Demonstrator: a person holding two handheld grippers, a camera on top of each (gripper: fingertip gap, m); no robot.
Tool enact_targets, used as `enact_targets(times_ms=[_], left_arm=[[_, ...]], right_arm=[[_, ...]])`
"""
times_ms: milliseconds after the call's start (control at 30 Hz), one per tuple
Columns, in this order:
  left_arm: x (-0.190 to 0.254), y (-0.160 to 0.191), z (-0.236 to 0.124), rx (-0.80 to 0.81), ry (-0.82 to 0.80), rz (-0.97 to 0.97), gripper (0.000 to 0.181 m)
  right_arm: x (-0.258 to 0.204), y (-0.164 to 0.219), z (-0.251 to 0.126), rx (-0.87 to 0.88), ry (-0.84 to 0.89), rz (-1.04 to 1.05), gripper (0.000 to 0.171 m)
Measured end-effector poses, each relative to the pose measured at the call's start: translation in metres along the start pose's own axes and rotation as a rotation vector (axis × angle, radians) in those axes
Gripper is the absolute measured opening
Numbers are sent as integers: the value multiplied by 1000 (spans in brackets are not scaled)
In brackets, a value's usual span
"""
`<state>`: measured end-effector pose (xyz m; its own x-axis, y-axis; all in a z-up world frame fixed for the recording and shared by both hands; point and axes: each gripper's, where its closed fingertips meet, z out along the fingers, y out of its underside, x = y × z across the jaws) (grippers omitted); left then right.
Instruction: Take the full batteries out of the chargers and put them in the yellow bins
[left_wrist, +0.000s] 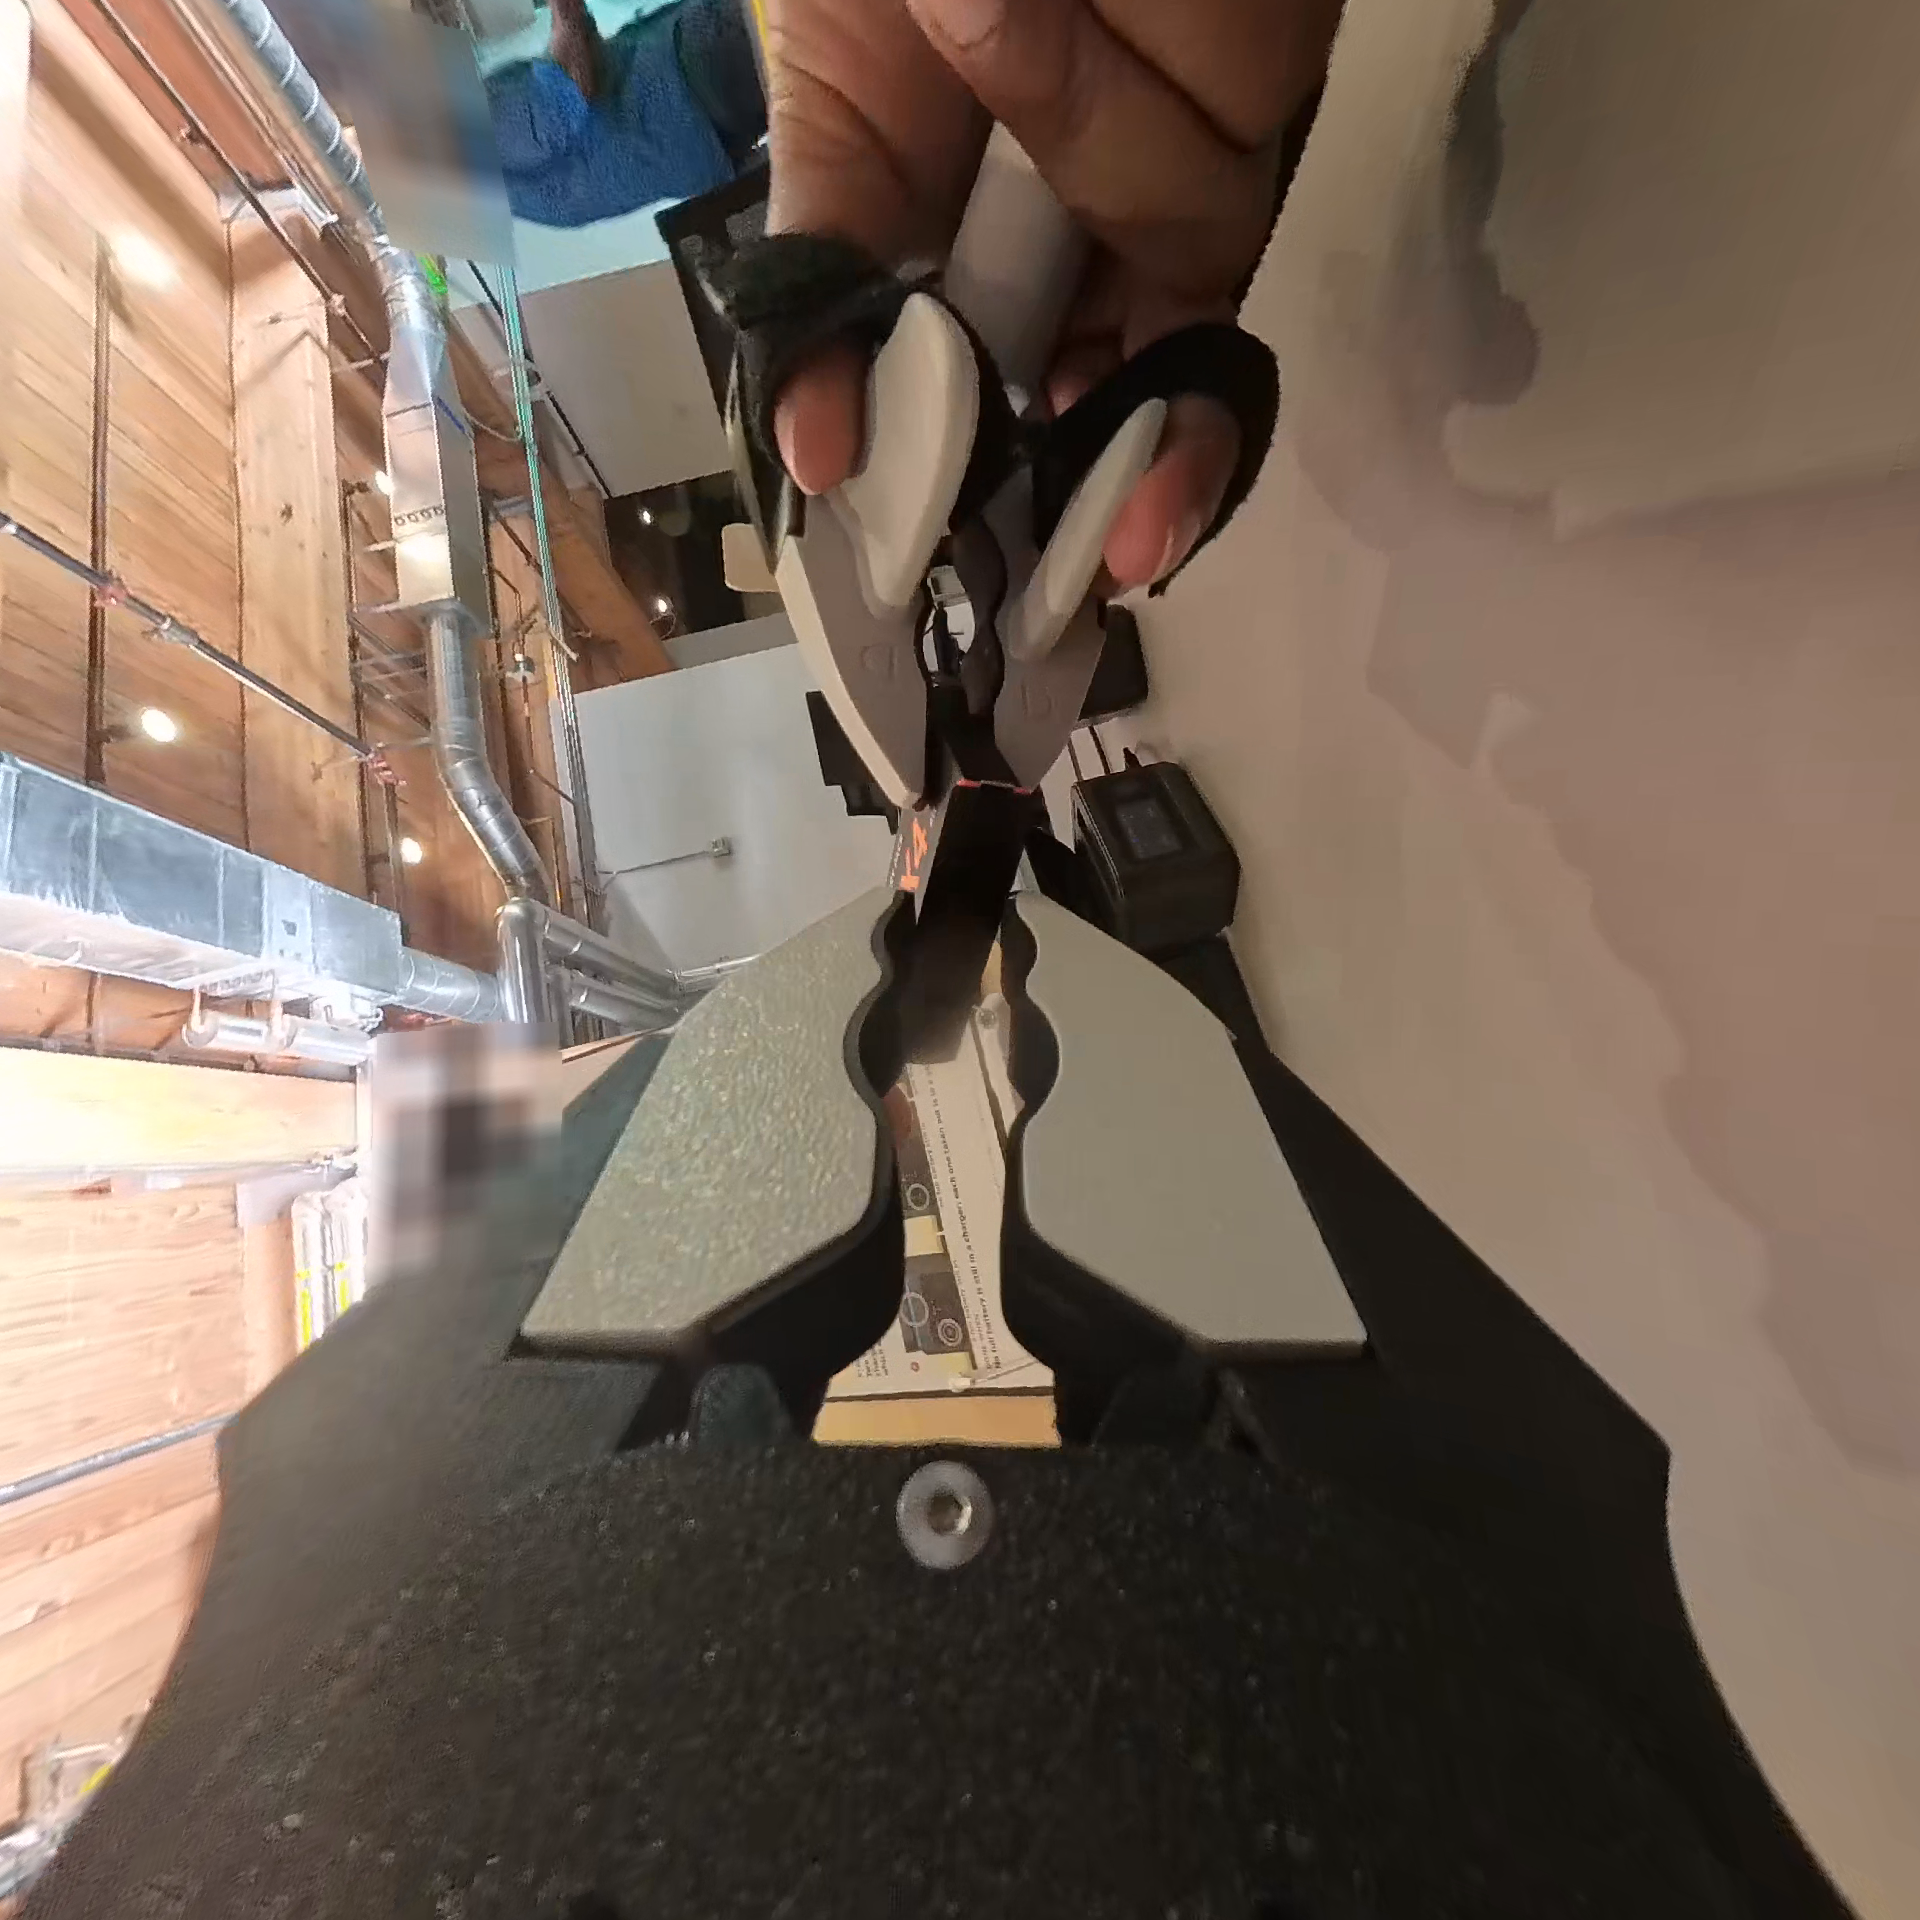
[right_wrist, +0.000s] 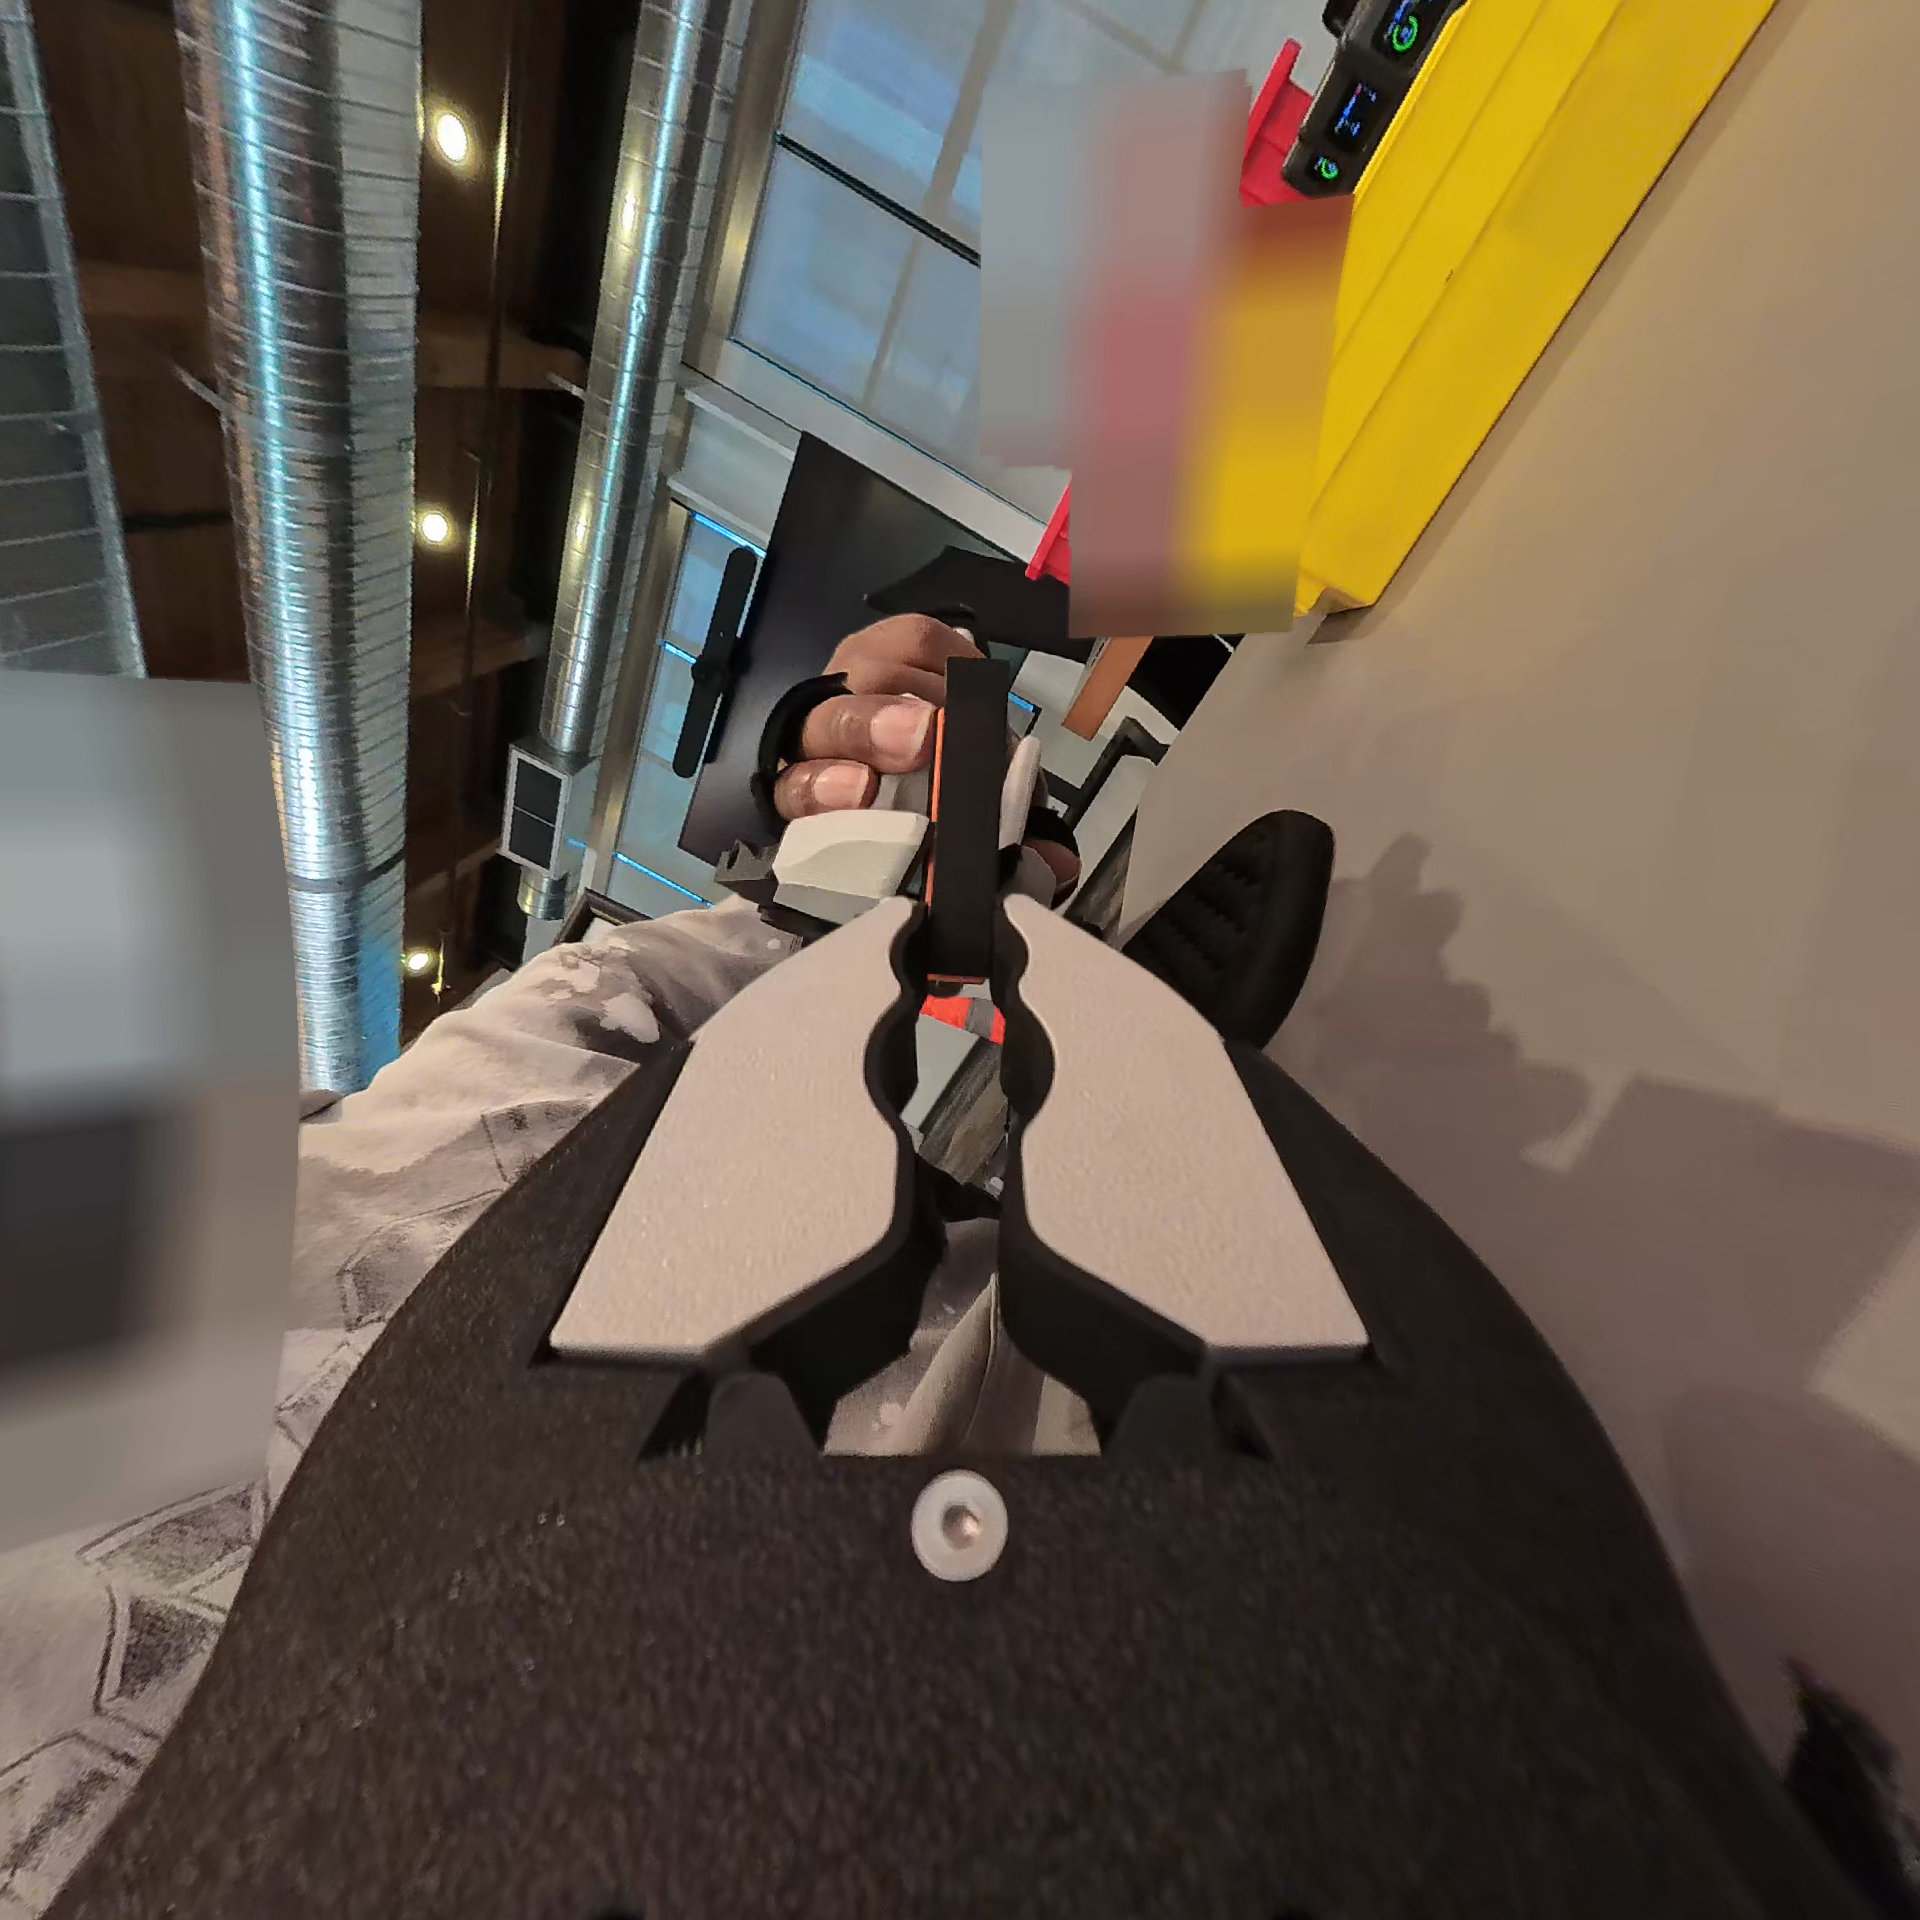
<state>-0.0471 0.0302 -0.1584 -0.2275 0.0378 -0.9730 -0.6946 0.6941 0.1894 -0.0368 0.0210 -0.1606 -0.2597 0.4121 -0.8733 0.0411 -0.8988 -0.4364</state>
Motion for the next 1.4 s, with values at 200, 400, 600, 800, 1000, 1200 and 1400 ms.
enact_targets(times_ms=[200,400,600,800,1000,1200,1400], left_arm=[[-8,3,-2,-13,-10,-69,15],[-16,25,-3,-31,102,-499,15],[-20,23,1,82,300,-1024,14],[-26,-2,3,273,555,-1466,14],[-37,-15,-1,432,706,-1699,14],[-28,-8,5,350,681,-1649,16],[-22,-6,5,302,704,-1580,17]], right_arm=[[-9,-11,-2,65,-47,-20,13],[-18,-39,-18,207,50,-295,24],[-22,-43,-19,183,337,-843,24],[-11,-28,-9,58,480,-1118,29],[-20,-16,-3,23,332,-1016,22],[-22,-14,-4,20,268,-889,11],[-20,-13,-3,20,250,-831,10]])
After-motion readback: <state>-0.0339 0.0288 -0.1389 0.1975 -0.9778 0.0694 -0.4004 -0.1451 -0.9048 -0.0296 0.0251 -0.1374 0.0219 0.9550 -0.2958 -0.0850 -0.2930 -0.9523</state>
